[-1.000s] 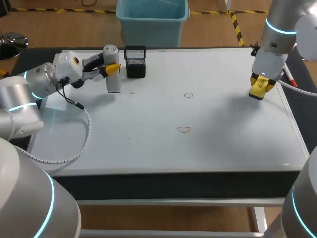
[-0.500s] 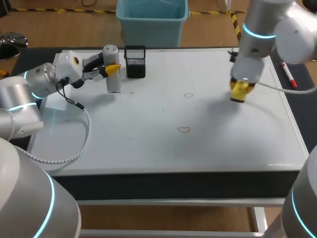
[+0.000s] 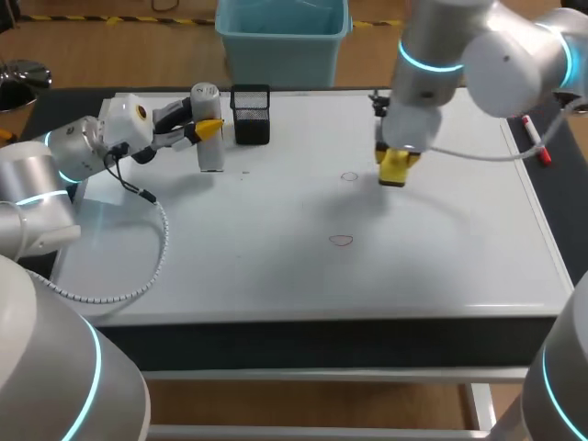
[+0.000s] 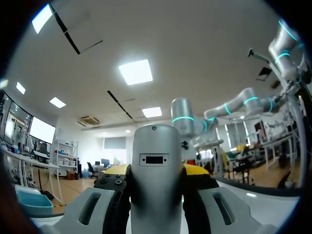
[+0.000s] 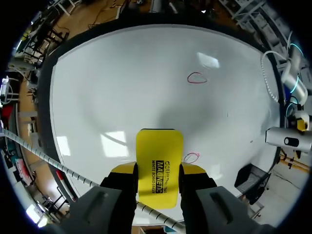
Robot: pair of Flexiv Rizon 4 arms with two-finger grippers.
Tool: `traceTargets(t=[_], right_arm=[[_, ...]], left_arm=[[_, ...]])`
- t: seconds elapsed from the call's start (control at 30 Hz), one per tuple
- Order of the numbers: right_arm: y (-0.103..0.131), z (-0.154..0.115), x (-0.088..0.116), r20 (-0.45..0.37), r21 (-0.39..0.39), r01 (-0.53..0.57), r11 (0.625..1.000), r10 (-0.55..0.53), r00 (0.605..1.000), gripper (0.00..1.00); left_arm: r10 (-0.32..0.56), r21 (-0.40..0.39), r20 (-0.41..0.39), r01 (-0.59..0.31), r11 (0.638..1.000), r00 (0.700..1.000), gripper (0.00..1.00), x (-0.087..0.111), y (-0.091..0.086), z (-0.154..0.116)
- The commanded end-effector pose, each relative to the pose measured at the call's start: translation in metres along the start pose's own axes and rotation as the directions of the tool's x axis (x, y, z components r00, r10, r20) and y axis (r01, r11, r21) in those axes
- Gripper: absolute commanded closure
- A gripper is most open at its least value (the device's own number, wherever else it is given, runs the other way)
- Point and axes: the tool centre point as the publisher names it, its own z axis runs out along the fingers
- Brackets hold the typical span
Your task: Pick up the inspection probe, press it on each red-marked spot on the whiteboard one by one, put down the probe, pick up the eraser, and wipe off all the red marks.
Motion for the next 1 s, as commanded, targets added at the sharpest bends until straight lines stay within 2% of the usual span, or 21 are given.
traceTargets(t=[0.03, 0.2, 0.4, 1.0], right_arm=[[-0.003, 0.009, -0.027, -0.034, -0.019, 0.042, 0.999, -0.043, 0.999, 1.0], [-0.001, 0.017, -0.052, -0.019, -0.039, 0.115, 0.993, -0.115, 0.993, 1.0], [0.0, 0.031, -0.071, -0.032, -0.066, 0.164, 0.984, -0.167, 0.985, 1.0], [-0.006, 0.051, -0.088, -0.083, -0.069, 0.211, 0.975, -0.216, 0.973, 1.0]], left_arm=[[0.0, 0.002, -0.002, 0.0, 1.0, 1.0, 1.0, -0.001, 0.0, 0.0], [0.0, 0.002, -0.002, 0.0, 1.0, 1.0, 1.0, -0.001, 0.0, 0.0], [0.0, 0.002, -0.002, 0.0, 1.0, 1.0, 1.0, -0.001, 0.0, 0.0], [0.0, 0.002, -0.002, 0.0, 1.0, 1.0, 1.0, -0.001, 0.0, 0.0]])
